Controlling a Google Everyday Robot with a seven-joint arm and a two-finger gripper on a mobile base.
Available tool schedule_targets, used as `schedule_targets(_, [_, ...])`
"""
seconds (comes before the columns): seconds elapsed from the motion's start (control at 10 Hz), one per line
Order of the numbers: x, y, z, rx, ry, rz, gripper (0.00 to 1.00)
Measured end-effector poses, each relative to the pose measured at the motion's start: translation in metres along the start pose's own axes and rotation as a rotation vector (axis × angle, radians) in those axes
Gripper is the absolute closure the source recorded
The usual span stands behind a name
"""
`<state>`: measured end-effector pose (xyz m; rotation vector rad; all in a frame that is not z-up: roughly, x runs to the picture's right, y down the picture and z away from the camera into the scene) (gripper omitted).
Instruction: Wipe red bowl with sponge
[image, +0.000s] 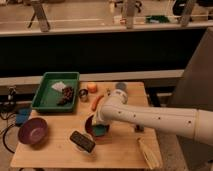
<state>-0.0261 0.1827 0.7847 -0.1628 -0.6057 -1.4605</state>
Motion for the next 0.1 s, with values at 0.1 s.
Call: schedule_targets(0.1, [0.0046, 0.0050, -0.0005, -0.007, 0.012, 0.012, 1.00])
